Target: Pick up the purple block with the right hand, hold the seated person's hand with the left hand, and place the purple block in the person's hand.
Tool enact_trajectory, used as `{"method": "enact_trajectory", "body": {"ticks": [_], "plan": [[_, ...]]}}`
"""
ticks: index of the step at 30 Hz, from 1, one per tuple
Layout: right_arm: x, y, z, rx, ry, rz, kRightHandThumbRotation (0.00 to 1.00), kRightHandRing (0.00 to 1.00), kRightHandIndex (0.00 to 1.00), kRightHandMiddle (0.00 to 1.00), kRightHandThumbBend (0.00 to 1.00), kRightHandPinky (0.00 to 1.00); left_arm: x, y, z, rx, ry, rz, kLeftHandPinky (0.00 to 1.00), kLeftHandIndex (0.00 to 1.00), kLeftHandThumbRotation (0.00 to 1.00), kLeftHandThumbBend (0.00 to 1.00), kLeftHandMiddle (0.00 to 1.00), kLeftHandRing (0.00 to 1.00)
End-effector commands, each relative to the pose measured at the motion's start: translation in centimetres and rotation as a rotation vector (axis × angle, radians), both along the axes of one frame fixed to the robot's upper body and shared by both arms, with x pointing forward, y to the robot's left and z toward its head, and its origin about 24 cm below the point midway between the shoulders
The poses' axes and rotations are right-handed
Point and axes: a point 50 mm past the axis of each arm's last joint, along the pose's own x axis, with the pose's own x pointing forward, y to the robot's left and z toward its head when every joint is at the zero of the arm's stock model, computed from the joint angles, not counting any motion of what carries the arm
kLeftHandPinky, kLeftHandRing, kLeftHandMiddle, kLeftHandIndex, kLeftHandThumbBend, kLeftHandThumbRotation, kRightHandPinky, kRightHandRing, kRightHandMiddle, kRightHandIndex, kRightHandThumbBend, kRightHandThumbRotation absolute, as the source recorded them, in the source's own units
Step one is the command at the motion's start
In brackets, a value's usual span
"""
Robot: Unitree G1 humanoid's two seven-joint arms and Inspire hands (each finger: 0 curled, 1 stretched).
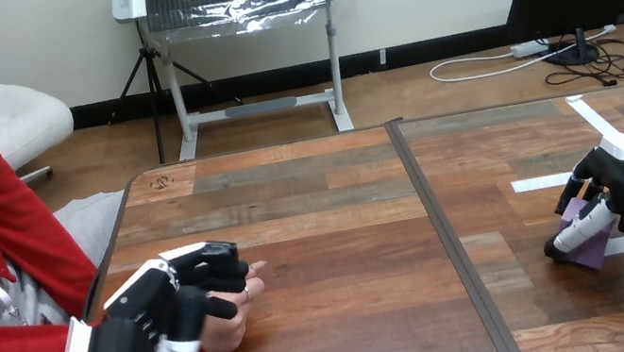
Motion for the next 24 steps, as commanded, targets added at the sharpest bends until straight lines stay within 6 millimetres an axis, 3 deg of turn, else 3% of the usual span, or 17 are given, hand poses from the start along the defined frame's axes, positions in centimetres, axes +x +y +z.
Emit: {"method": "enact_trajectory", "body": {"ticks": [1,11,24], "plan": [[1.7,0.2,3.0,0.006,-0.129,0.006,0.0,0.45,0.53,0.52,0.8,0.39,0.8,0.9,1.3,0.138,-0.089,0.08,0.58,0.65,0.76,0.55,0.64,0.63],[2.0,0.6,3.2,0.034,-0.155,0.018,0.0,0.44,0.53,0.5,0.81,0.39,1.2,2.2,2.2,0.477,-0.101,0.229,0.62,0.72,0.53,0.79,0.74,0.71],[2.4,1.4,3.7,0.065,-0.188,0.047,0.0,0.44,0.52,0.5,0.81,0.38,2.8,3.5,3.1,0.744,-0.165,0.312,0.65,0.77,0.35,0.96,0.78,0.75]]}}
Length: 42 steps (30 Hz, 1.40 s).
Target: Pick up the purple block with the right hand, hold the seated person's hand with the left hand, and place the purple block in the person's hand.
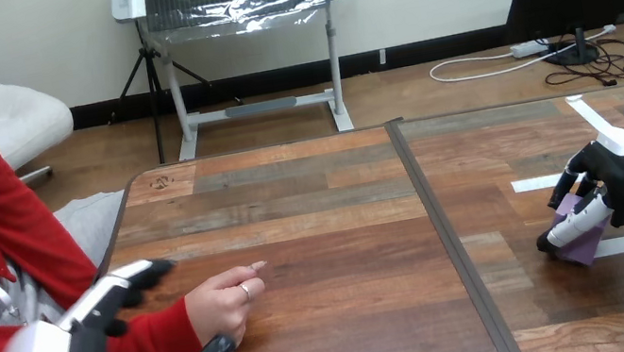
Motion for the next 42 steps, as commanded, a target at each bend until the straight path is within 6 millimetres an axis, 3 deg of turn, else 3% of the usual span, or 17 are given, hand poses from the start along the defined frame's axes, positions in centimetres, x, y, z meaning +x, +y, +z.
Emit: {"method": "enact_trajectory", "body": {"ticks": [1,18,42], "plan": [[2.3,1.2,3.4,0.028,-0.157,0.036,0.0,0.44,0.52,0.5,0.81,0.38,2.4,0.1,3.2,0.138,-0.173,-0.028,0.65,0.77,0.34,0.97,0.78,0.75],[2.5,1.8,3.6,0.049,-0.175,0.066,0.0,0.45,0.52,0.5,0.82,0.4,5.3,1.7,3.5,0.399,-0.145,-0.04,0.65,0.76,0.26,1.0,0.78,0.75],[2.6,2.3,3.7,0.083,-0.187,0.078,0.0,0.45,0.52,0.52,0.81,0.4,9.0,2.8,2.5,0.54,-0.045,-0.057,0.68,0.77,0.23,1.0,0.79,0.76]]}}
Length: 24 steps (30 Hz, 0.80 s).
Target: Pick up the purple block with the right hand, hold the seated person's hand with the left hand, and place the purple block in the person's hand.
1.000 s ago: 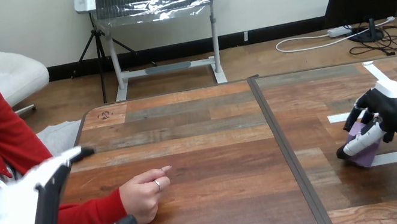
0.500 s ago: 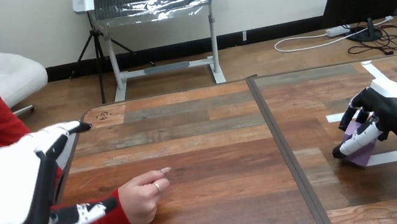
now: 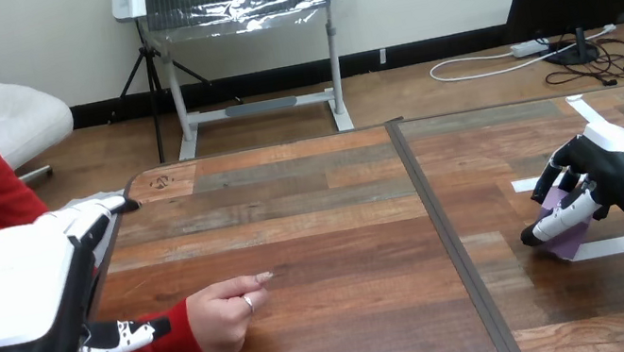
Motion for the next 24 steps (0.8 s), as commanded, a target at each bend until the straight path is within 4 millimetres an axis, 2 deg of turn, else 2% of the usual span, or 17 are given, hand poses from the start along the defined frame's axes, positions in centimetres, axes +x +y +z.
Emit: {"method": "enact_trajectory", "body": {"ticks": [1,14,24], "plan": [[2.4,1.5,3.5,0.03,-0.144,0.042,0.0,0.45,0.52,0.52,0.81,0.4,1.8,-0.2,1.1,0.046,-0.027,-0.028,0.69,0.77,0.24,1.0,0.79,0.76],[2.5,1.6,3.6,0.023,-0.143,0.051,0.0,0.45,0.52,0.51,0.81,0.41,3.3,-0.7,0.6,0.081,0.086,-0.046,0.71,0.77,0.27,1.0,0.79,0.76],[2.4,1.5,3.7,0.007,-0.153,0.065,0.0,0.45,0.52,0.5,0.82,0.41,4.5,-1.0,0.3,0.067,0.238,-0.062,0.74,0.78,0.27,1.0,0.8,0.78]]}}
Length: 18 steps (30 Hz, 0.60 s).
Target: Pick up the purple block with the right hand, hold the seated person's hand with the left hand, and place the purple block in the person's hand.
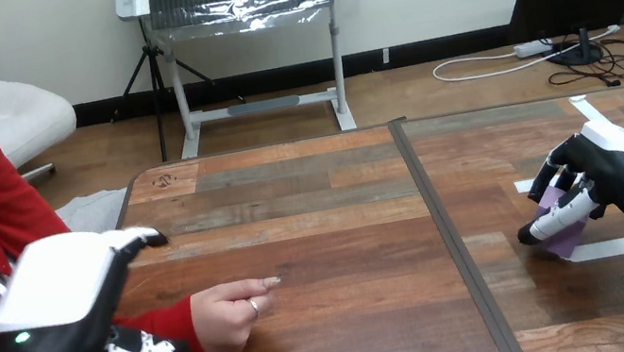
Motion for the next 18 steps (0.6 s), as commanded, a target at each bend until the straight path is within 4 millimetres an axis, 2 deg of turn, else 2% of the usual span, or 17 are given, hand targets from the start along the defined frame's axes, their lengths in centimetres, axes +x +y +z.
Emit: {"method": "enact_trajectory", "body": {"ticks": [1,18], "plan": [[2.4,1.3,3.7,0.001,-0.145,0.053,0.0,0.45,0.52,0.5,0.82,0.41,2.0,-0.3,1.9,0.009,-0.011,-0.03,0.74,0.78,0.26,1.0,0.8,0.78],[2.4,1.1,3.9,-0.013,-0.143,0.058,0.0,0.44,0.51,0.5,0.83,0.41,3.2,-0.9,1.7,0.008,0.122,-0.034,0.72,0.77,0.24,1.0,0.78,0.77]]}}
